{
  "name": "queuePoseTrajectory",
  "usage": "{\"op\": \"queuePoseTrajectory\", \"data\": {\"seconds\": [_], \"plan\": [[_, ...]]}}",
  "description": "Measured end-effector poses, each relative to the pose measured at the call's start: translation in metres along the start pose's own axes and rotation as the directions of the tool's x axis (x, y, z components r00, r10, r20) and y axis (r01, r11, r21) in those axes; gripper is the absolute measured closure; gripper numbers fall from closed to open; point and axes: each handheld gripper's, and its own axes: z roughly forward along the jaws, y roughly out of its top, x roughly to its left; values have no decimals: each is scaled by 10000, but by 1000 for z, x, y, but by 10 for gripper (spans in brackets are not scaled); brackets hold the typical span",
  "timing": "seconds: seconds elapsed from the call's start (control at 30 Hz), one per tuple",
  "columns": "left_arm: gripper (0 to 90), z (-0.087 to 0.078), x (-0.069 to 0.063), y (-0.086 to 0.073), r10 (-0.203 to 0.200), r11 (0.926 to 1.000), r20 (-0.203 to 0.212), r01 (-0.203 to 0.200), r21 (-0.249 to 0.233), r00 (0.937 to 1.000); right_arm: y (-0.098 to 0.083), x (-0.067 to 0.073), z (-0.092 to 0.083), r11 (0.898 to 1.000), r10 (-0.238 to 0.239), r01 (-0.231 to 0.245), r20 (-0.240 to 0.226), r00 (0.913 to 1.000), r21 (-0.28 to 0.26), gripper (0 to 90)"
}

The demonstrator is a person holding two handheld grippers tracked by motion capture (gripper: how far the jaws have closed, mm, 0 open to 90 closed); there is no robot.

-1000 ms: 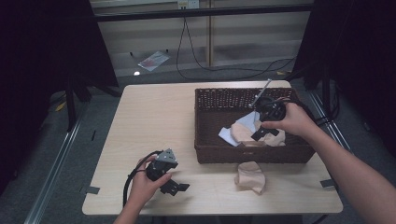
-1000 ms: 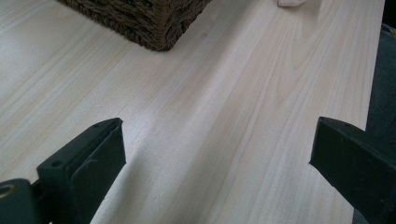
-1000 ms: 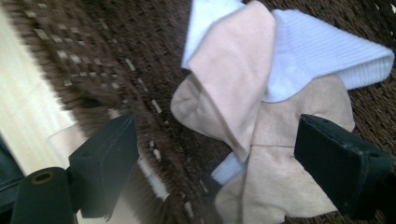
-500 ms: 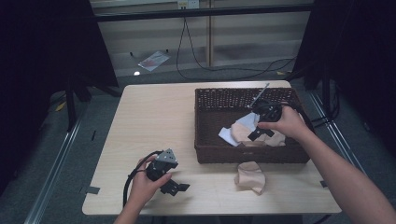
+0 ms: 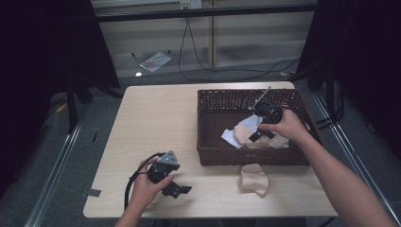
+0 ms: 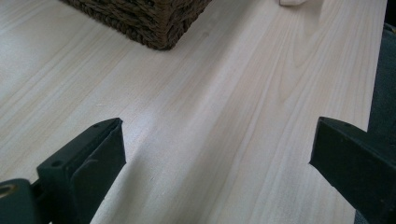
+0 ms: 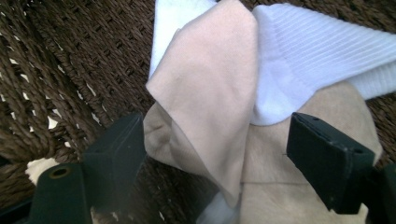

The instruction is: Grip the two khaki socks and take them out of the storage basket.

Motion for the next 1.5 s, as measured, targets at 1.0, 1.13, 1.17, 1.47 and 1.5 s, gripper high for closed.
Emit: {"op": "queuePoseTrajectory", "data": {"seconds": [1.0,1.13,1.17,1.47,1.5], "plan": [[29,-1,0,-1,-2,10000,19,3,-15,10000,-3,2,28,9991,-266,286,-675,9974,299,872],[29,-1,1,0,25,10000,-22,-25,30,10000,-4,5,16,9991,-344,364,-810,9961,237,876],[29,-1,1,0,25,10000,-22,-25,30,10000,-5,5,13,9990,-357,378,-903,9953,218,877],[29,0,1,0,21,10000,74,-21,-21,10000,-9,8,-17,9988,-450,466,-1063,9933,127,878],[29,1,0,0,-50,9999,52,50,-87,10000,-10,8,-22,9984,-539,552,-1067,9928,95,878]]}}
